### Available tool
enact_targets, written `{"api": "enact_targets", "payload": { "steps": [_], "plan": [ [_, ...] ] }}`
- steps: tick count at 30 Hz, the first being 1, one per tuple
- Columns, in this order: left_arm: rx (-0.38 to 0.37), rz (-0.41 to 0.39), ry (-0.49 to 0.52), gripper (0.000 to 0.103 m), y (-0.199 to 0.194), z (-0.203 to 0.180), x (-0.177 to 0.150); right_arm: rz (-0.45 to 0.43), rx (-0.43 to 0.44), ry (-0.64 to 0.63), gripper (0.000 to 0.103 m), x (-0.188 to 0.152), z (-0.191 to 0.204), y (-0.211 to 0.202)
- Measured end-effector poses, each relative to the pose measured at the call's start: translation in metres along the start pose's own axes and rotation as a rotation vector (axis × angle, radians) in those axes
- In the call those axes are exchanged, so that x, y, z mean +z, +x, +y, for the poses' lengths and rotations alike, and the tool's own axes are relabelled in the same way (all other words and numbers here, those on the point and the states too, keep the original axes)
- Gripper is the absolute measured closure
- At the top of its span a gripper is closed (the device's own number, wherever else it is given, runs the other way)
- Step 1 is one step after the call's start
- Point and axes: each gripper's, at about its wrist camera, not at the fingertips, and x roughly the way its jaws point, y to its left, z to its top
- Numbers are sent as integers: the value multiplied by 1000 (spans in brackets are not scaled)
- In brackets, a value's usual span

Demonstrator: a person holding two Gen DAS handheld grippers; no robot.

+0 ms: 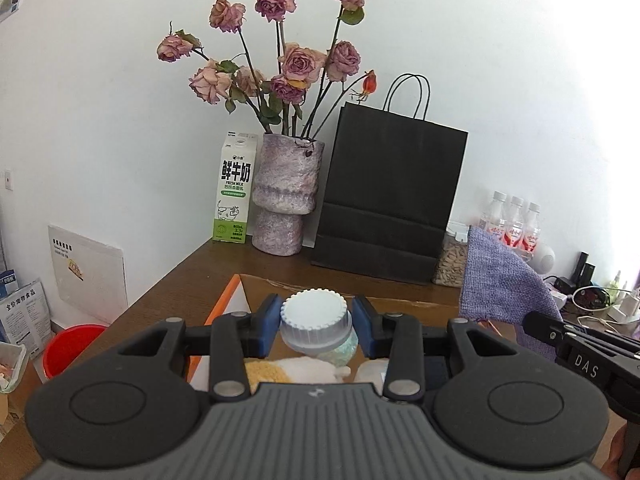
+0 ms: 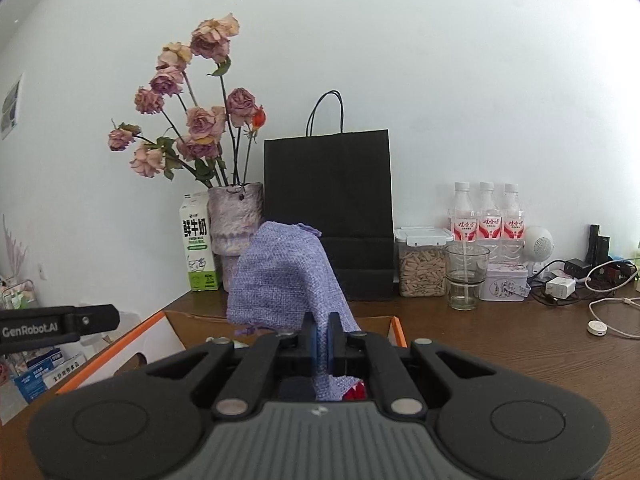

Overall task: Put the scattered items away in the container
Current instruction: 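Carry the pouch and white cap into the box and open both tools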

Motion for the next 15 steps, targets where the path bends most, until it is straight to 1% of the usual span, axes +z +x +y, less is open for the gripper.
{"api": "enact_targets", "payload": {
  "steps": [2, 4, 5, 7, 10, 12, 15],
  "plan": [
    [12, -8, 3, 63, 20, 0, 4, 22, -3, 21, 99, 0, -2, 22],
    [19, -49, 33, 63, 38, -1, 1, 40, -11, 37, 99, -2, -4, 41],
    [35, -67, 54, 63, 48, -1, -4, 54, -19, 44, 99, -7, -7, 49],
    [94, -11, 106, 63, 63, -3, -10, 82, -27, 47, 99, -15, -12, 58],
    [99, 33, 89, 63, 68, 3, -17, 113, -57, 44, 99, -25, -16, 65],
    [106, 40, 99, 63, 68, 4, -22, 127, -70, 46, 99, -29, -17, 68],
    [117, 42, 124, 63, 68, 2, -27, 137, -64, 47, 99, -34, -18, 67]
  ]
}}
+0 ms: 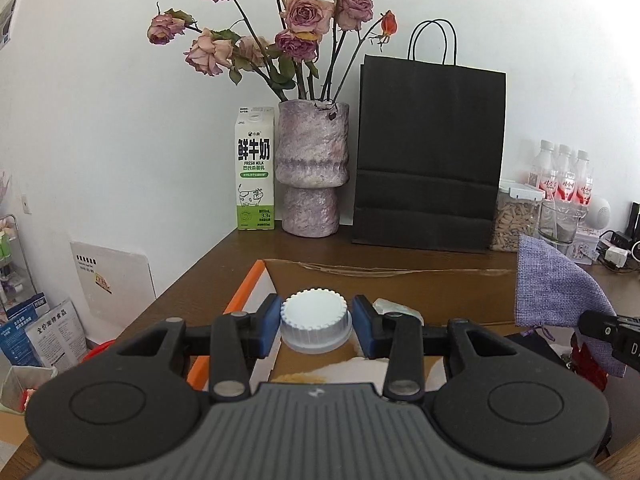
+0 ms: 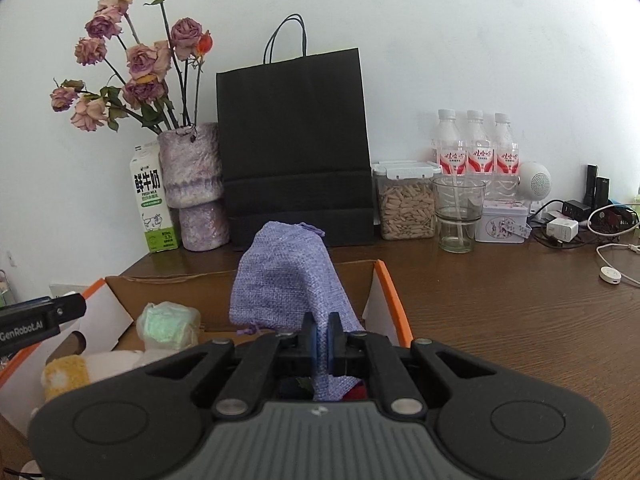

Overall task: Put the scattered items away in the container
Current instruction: 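Carry the pouch and white cap into the box and open both tools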

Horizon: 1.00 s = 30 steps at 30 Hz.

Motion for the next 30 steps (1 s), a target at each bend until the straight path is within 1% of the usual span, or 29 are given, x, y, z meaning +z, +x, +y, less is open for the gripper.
{"api": "enact_targets", "payload": {
  "steps": [4, 8, 16, 18, 19, 20, 21, 22, 23, 24, 26, 30],
  "plan": [
    [-8, 15, -14, 63, 2, 2, -1, -11, 14, -16, 99, -3, 4, -5],
    [-9, 18, -26, 63, 1, 4, 0, 1, 24, -31, 99, -4, 8, -5],
    [-15, 13, -7, 63, -2, 0, -1, -3, 28, -58, 97, -6, 13, -8],
    [-17, 9, -6, 63, -2, 0, -1, -6, 34, -69, 90, -7, 14, -8],
    [-17, 3, -10, 61, -3, 1, -2, -9, 39, -73, 88, -8, 15, -9],
    [-12, -4, -13, 49, -4, 1, -2, -11, 46, -75, 83, -8, 16, -10],
    [-5, -11, -12, 36, -4, 1, -3, -15, 51, -74, 64, -9, 16, -11],
    [0, -20, -9, 10, -6, 1, -3, -23, 50, -74, 49, -9, 17, -13],
    [-5, -36, -9, 0, -8, 1, -3, -38, 48, -76, 19, -9, 17, -16],
    [-10, -50, -13, 0, -11, 1, -3, -57, 50, -82, 2, -9, 18, -19],
    [-23, -67, -22, 0, -15, 1, -3, -85, 56, -93, 1, -9, 20, -25],
    [-22, -77, -20, 0, -17, -1, -4, -94, 60, -101, 1, -10, 23, -29]
  ]
}}
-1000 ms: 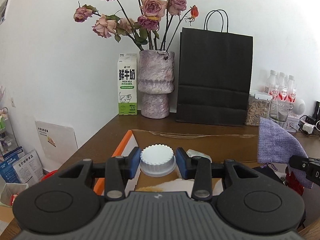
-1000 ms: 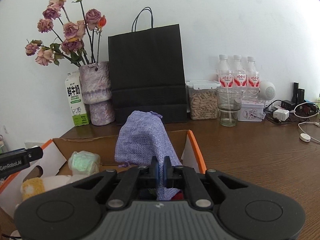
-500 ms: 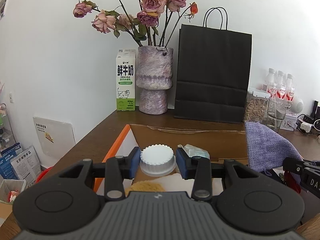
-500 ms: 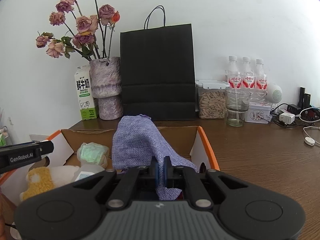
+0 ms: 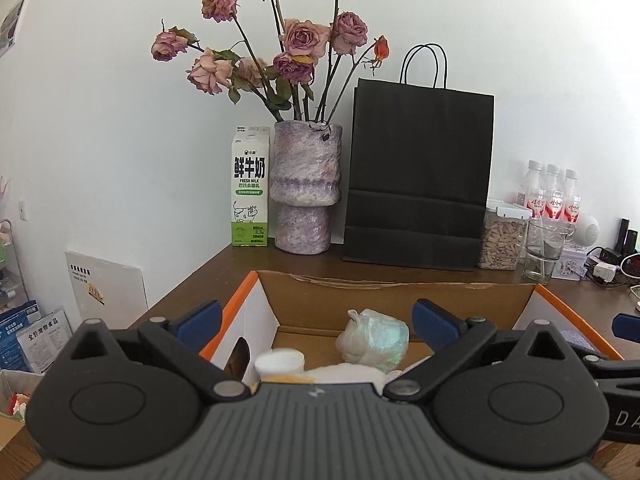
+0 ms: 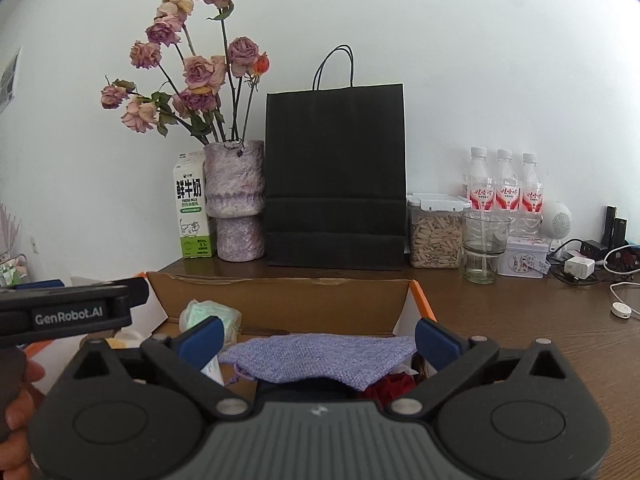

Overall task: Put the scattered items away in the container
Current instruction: 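Carry the pouch and white cap into the box and open both tools, then withdraw both tools from the box toward the remaining table items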

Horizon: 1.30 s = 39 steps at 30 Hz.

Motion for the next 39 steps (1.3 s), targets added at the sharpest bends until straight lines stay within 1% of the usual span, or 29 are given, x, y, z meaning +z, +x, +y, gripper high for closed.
{"api": "enact_targets", "payload": {
  "steps": [13, 17, 23, 29, 36, 39],
  "plan": [
    [7, -12, 6, 0, -6, -1, -4, -10, -23, -3, 1, -4, 1, -5],
    [4, -36, 16, 0, -12, -2, -7, -17, -25, -17, 0, -6, 4, -9],
    [9, -65, 4, 0, -25, 5, -12, -31, -32, -28, 0, -12, 5, -14],
    [23, -67, 2, 0, -36, 12, -19, -65, -48, -48, 0, -19, 7, -26],
    [40, -74, 20, 0, -52, 16, -29, -59, -61, -65, 0, -30, 7, -42],
    [49, -86, 26, 0, -63, 19, -35, -65, -87, -56, 0, -34, 5, -52]
  ]
}}
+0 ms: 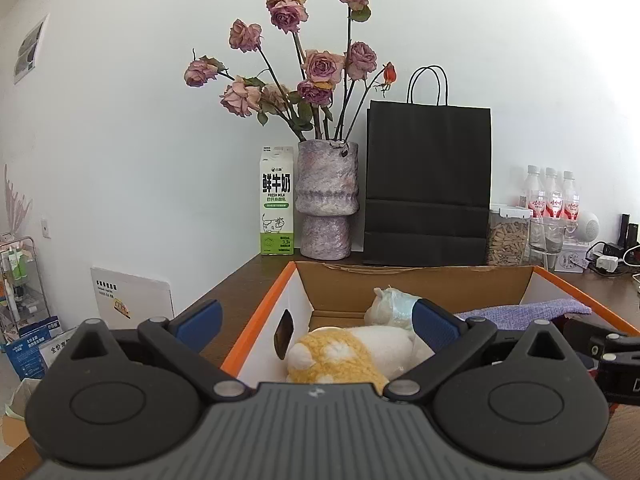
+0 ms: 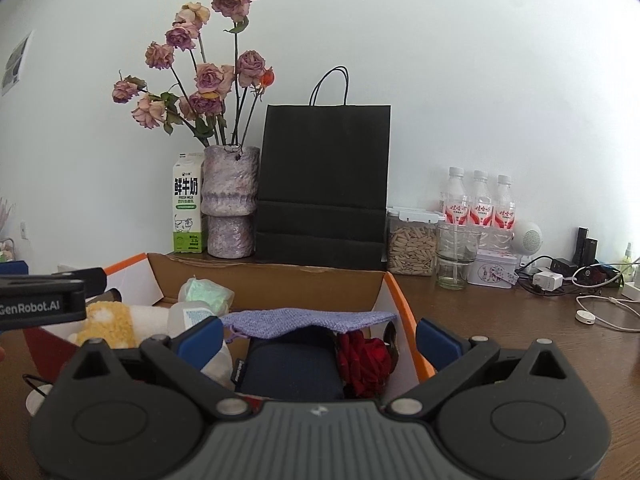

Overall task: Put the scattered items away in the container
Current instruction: 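Withdraw both tools from the box toward the remaining table items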

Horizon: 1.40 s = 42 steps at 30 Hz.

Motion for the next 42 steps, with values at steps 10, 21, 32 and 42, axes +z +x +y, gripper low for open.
{"api": "enact_targets", "payload": {
  "steps": [10, 21, 32, 42],
  "plan": [
    [11, 67, -17, 0, -36, 25, -13, 41, 24, -14, 0, -12, -3, -36],
    [37, 165, 2, 0, -63, 50, -30, 182, 127, -11, 0, -26, 3, -69],
    [1, 235, 36, 0, -64, 58, -48, 332, 257, -70, 1, -43, 43, -61],
    [-72, 270, 104, 0, -60, 46, -50, 363, 245, -86, 6, -47, 58, -53]
  ]
}}
